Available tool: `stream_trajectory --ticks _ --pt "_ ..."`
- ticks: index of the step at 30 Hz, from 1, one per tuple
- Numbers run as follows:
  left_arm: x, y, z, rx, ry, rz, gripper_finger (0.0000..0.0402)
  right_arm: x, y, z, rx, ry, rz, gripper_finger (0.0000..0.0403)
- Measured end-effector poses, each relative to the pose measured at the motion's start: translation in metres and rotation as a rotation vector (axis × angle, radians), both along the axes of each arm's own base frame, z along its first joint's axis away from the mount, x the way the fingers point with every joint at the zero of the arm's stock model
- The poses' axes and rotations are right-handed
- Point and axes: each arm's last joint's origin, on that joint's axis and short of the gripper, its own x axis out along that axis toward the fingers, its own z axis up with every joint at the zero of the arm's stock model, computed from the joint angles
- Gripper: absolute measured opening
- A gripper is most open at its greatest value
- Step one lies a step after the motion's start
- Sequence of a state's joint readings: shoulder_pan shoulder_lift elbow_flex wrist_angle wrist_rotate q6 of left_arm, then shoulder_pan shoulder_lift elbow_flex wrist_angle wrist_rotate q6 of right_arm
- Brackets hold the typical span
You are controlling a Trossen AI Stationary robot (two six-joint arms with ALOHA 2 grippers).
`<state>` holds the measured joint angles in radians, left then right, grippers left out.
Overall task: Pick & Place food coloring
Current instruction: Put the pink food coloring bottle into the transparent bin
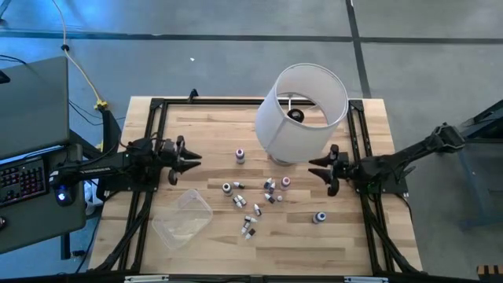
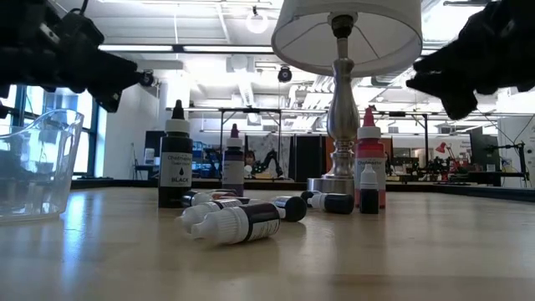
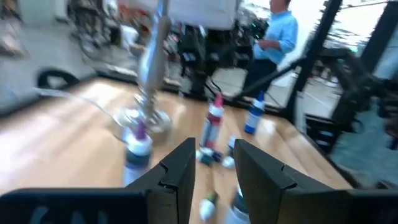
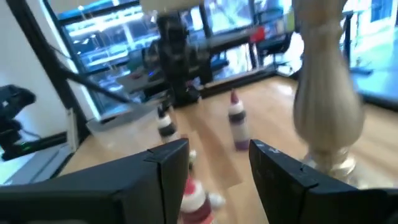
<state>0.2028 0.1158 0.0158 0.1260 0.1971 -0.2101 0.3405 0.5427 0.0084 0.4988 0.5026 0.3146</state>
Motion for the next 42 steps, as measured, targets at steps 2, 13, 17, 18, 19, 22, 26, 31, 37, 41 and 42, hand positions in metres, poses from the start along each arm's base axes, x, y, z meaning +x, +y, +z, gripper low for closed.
stream_trajectory --ticks 2,13,17,18,19,22,26,31,37,41,42 --pt "0.0 0.001 0.002 0.031 -0.025 0.026 0.0111 0.003 0.001 -0.005 0.019 0.039 -0.005 0.0155" --pt "-0.002 0.001 0.018 0.126 -0.123 0.044 0.0111 0.037 0.014 -0.004 -0.017 0.102 0.045 0.016" --pt "-0.003 0.001 0.025 0.141 -0.148 0.053 0.0111 0.058 0.022 -0.007 -0.082 0.188 0.049 0.0176" --pt "-0.003 0.001 0.026 0.15 -0.153 0.06 0.0111 0.063 0.024 -0.007 -0.095 0.201 0.053 0.018" --pt "-0.003 0.001 0.026 0.154 -0.153 0.069 0.0111 0.068 0.025 -0.008 -0.107 0.217 0.054 0.0184" --pt "-0.003 0.002 0.026 0.152 -0.145 0.095 0.0111 0.079 0.029 -0.015 -0.156 0.274 0.06 0.0194" --pt "-0.003 0.002 0.026 0.151 -0.146 0.097 0.0111 0.088 0.032 -0.024 -0.196 0.33 0.057 0.0202" --pt "-0.003 0.002 0.026 0.149 -0.146 0.098 0.0111 0.095 0.035 -0.036 -0.212 0.386 0.054 0.0202" --pt "-0.003 0.002 0.026 0.119 -0.149 0.098 0.0111 0.101 0.035 -0.042 -0.232 0.403 -0.009 0.0199" --pt "-0.003 0.002 0.026 0.118 -0.15 0.11 0.0111 0.102 0.031 -0.045 -0.187 0.428 0.009 0.0177" --pt "-0.004 0.002 0.026 0.116 -0.15 0.117 0.0111 0.103 0.03 -0.045 -0.169 0.421 0.012 0.0168"
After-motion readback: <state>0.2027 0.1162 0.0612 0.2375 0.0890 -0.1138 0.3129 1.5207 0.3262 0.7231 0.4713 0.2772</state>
